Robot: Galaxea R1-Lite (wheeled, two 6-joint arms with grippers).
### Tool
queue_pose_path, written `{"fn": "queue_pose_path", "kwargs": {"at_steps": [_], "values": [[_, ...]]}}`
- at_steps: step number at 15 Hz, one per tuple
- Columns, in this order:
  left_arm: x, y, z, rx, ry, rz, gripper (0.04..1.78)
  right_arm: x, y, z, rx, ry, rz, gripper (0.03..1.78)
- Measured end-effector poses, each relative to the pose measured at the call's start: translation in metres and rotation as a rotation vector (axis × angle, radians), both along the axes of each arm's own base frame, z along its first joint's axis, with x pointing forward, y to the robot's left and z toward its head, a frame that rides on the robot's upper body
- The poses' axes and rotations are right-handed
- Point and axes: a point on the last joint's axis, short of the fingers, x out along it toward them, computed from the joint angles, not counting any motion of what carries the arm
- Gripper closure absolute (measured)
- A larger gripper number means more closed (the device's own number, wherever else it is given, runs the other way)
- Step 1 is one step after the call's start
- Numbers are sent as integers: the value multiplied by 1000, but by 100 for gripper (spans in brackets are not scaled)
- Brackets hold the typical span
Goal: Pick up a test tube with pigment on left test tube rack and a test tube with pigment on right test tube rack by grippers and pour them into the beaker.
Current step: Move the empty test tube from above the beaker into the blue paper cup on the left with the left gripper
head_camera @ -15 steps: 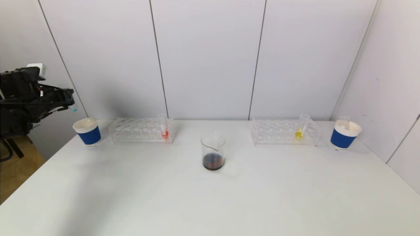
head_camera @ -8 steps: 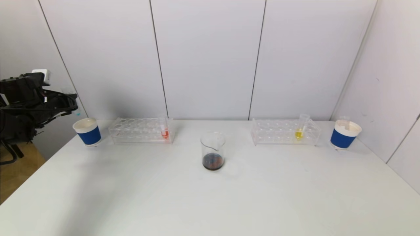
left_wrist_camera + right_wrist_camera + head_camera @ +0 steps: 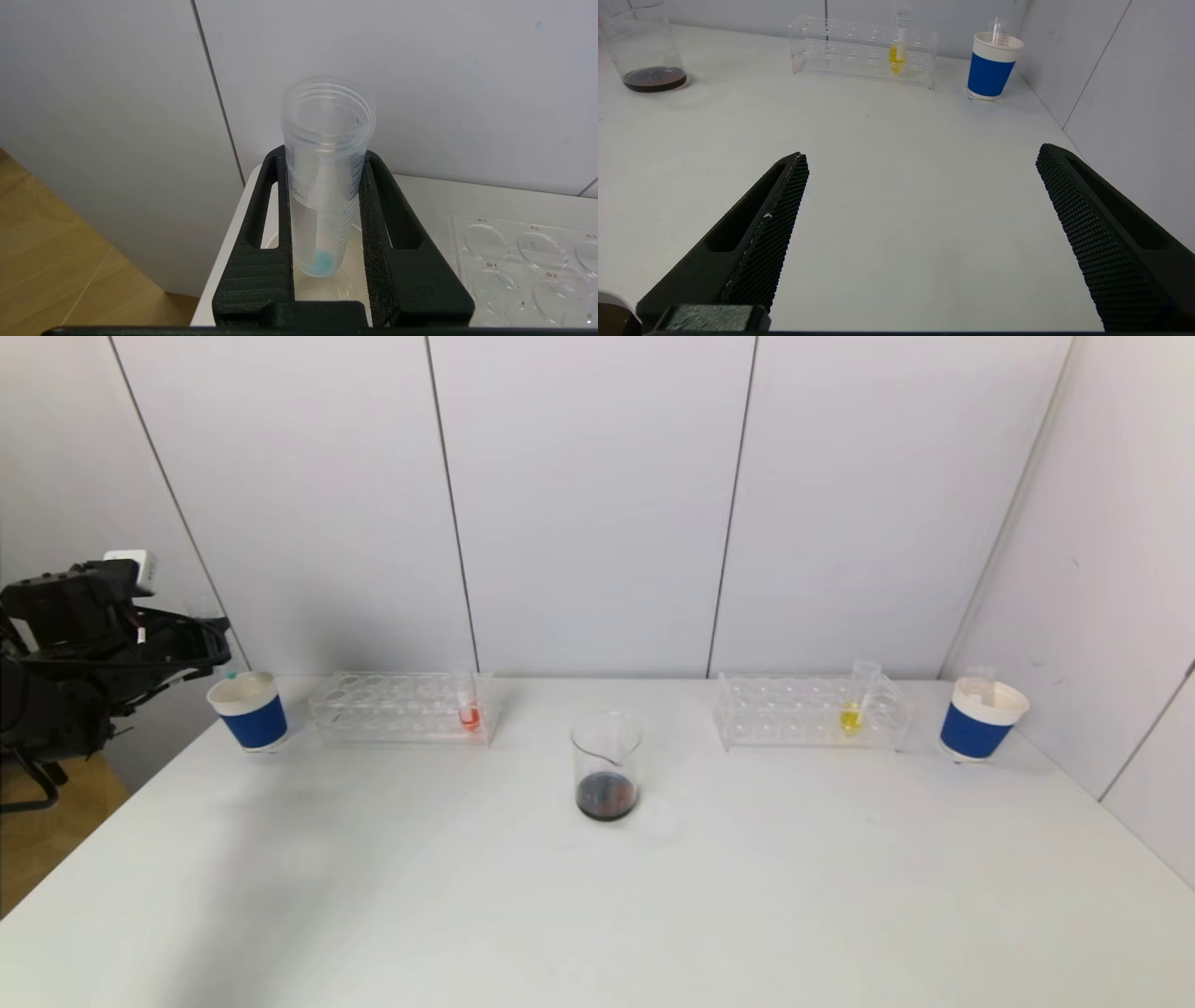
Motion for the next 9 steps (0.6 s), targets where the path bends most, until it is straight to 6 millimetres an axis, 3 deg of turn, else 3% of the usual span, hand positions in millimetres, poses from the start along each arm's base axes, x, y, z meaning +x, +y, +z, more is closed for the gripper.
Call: {"fn": "queue_pose_path", "kwargs": {"at_steps": [9], "values": [[1,-2,-17,27,-10,-6,138,0,0,0,0,0,0,4]]}}
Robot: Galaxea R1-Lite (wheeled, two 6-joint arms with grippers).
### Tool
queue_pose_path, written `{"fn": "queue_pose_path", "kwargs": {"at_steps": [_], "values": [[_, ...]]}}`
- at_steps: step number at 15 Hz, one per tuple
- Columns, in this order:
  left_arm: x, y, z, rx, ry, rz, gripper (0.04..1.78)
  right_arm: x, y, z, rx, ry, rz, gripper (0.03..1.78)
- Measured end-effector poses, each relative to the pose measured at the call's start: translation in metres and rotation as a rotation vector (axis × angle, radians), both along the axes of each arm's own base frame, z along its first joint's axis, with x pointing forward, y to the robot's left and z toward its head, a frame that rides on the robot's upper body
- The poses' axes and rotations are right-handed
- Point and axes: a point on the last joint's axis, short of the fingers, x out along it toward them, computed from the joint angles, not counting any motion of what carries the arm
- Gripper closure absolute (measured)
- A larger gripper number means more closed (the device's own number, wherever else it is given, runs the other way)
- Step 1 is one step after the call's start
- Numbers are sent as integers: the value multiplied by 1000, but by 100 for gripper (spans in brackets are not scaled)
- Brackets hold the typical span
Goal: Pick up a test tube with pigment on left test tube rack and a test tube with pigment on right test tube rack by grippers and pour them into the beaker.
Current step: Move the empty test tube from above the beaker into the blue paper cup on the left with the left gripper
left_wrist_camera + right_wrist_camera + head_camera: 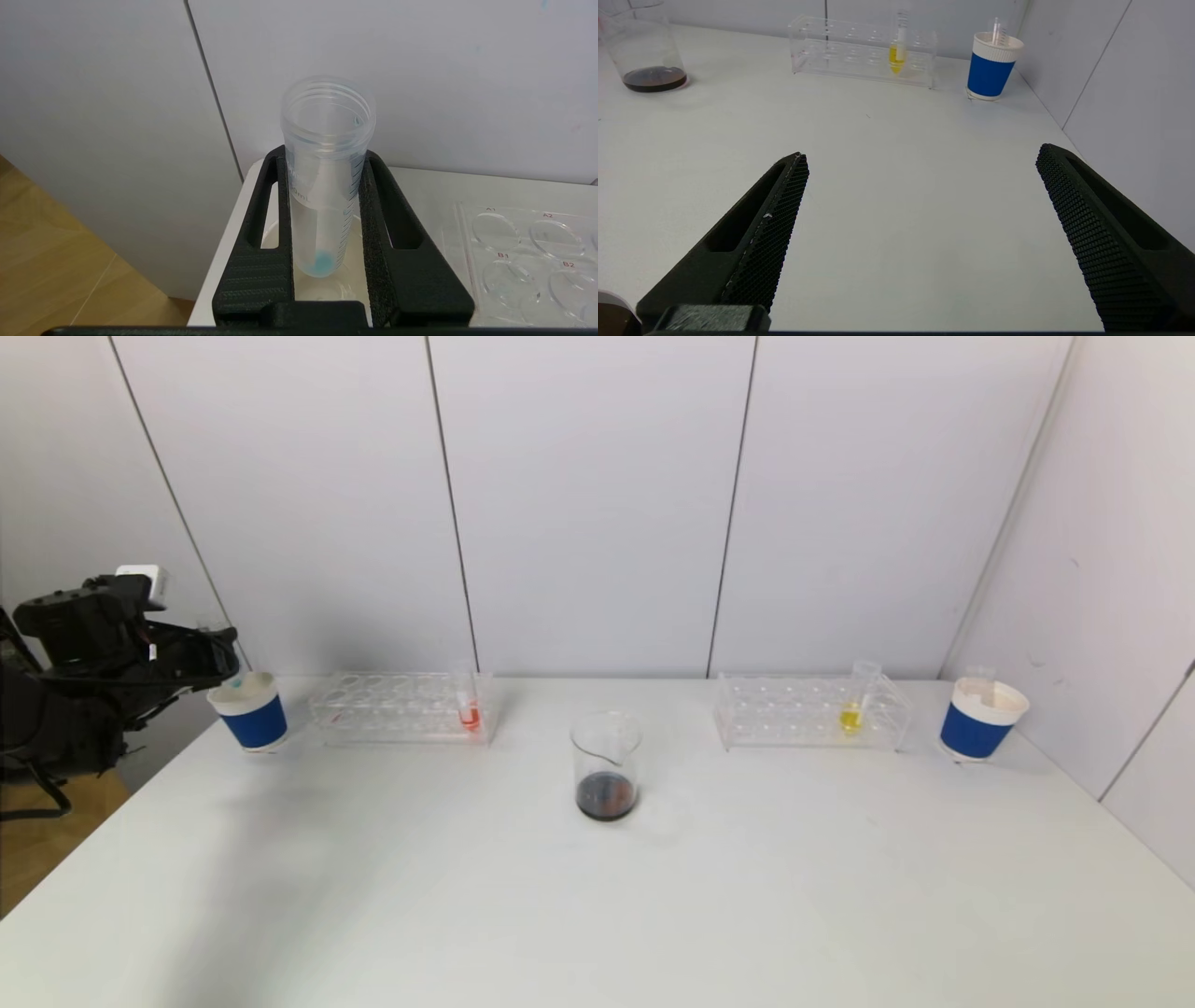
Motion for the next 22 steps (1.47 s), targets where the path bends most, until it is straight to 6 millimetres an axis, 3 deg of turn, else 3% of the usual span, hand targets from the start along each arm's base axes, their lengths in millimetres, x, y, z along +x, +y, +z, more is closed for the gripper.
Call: {"fn": "queue_pose_path", "kwargs": {"at_steps": [13,22], "values": [[-4,-1,-30,-1,35,-1,138,0,0,0,0,0,0,4],[-2,1,-39,-4,43,3,138,0,0,0,0,0,0,4]]}}
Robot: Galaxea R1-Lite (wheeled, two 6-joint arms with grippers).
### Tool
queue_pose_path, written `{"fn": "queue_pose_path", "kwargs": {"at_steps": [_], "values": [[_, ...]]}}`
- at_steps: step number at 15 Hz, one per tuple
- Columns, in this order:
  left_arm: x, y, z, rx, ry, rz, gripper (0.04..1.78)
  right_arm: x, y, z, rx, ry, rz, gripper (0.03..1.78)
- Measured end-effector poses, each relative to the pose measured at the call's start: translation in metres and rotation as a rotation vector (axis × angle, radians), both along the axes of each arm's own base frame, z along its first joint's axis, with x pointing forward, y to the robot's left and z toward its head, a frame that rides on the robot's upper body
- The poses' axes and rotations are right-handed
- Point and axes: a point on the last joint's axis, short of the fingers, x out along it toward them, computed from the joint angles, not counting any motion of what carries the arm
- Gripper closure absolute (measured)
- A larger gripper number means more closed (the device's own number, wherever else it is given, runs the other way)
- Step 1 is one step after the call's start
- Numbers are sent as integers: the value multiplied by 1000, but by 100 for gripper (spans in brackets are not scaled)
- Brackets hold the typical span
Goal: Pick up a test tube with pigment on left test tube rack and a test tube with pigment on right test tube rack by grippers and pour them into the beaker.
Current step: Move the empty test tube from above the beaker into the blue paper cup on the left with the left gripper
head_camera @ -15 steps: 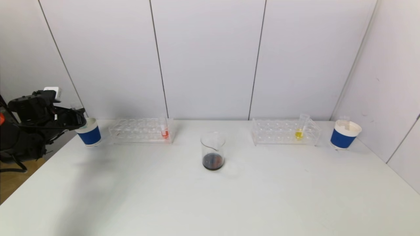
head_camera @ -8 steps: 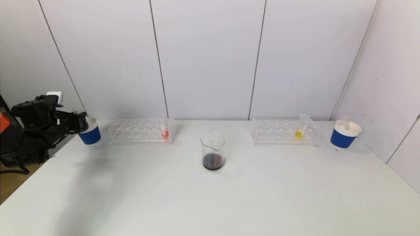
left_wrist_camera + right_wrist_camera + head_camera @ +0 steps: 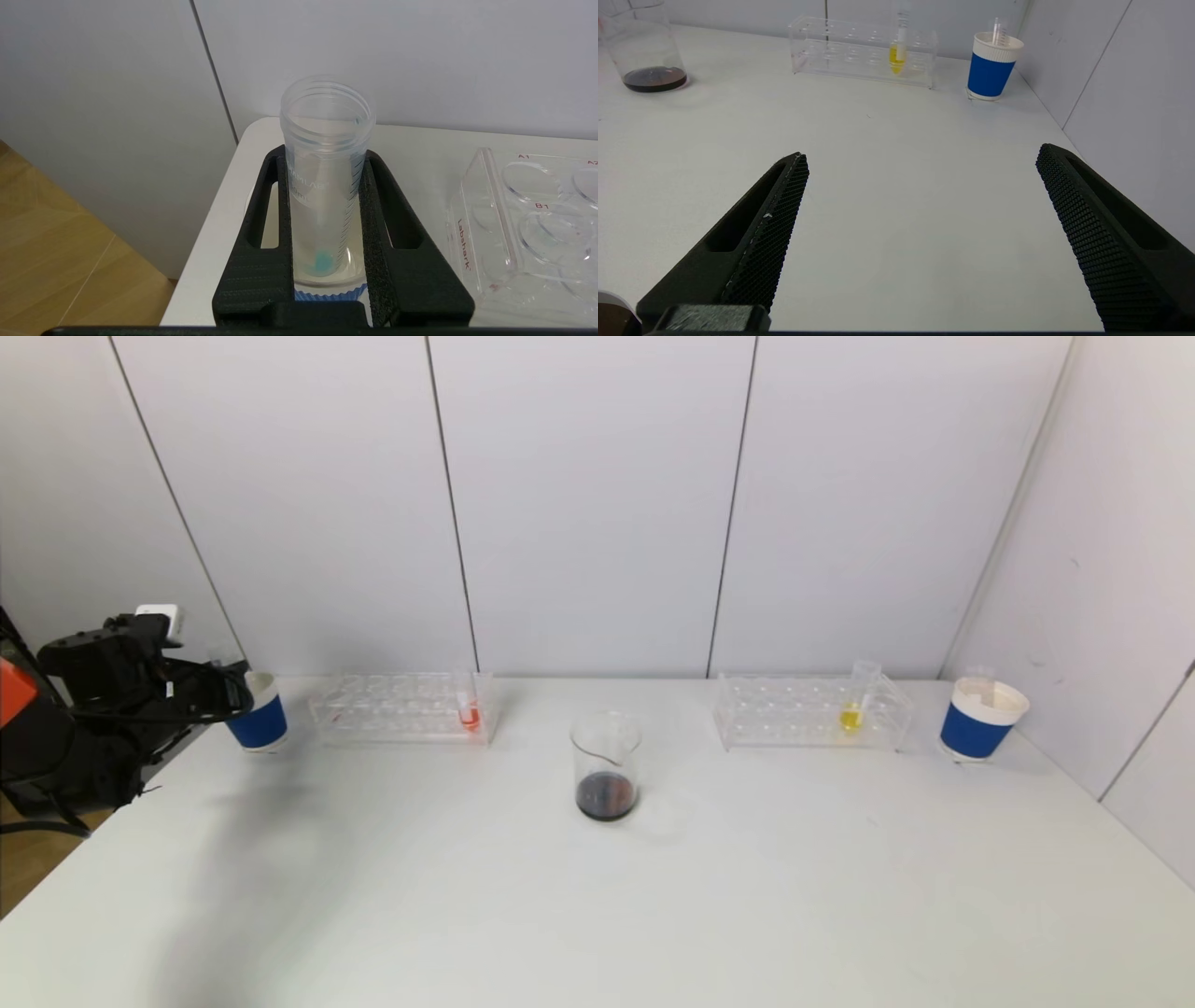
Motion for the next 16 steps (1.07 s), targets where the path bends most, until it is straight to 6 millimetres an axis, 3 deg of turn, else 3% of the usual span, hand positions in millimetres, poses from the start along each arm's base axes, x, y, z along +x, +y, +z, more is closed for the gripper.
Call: {"fn": "queue_pose_path", "kwargs": {"at_steps": [16], "values": [[0,0,0,2,-2,2,138,0,0,0,0,0,0,4]]}}
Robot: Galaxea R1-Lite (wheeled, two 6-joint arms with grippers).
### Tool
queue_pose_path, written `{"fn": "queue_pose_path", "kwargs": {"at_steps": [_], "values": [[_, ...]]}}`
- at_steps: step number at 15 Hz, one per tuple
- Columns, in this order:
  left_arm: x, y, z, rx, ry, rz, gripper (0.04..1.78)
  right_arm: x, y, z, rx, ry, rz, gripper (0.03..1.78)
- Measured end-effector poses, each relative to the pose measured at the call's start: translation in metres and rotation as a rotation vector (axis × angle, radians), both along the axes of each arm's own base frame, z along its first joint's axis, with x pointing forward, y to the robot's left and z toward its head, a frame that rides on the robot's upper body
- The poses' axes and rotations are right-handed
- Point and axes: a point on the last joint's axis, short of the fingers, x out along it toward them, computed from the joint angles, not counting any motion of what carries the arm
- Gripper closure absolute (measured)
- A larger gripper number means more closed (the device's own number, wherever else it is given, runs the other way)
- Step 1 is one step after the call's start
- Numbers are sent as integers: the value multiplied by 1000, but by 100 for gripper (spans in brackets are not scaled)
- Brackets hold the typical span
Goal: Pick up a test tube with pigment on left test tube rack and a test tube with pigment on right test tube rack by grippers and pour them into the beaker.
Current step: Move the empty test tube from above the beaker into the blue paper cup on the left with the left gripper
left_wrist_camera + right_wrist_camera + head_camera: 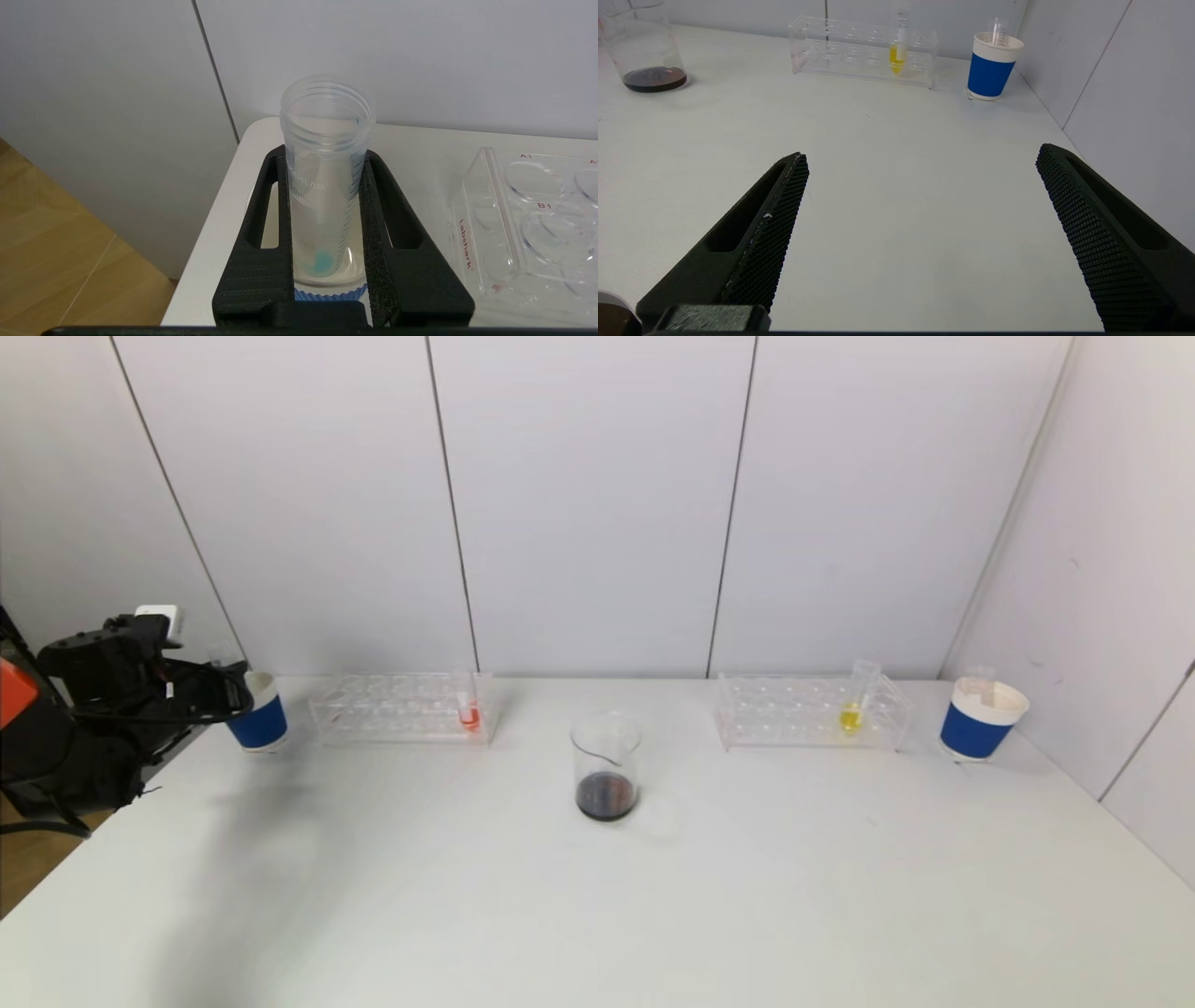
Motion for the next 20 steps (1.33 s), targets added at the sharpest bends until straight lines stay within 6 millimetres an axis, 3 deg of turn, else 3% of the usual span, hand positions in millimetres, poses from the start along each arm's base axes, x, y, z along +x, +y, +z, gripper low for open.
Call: {"fn": "queue_pose_path", "kwargs": {"at_steps": [20], "values": [[-1,0,1,5,-17,-1,138,0,0,0,0,0,0,4]]}}
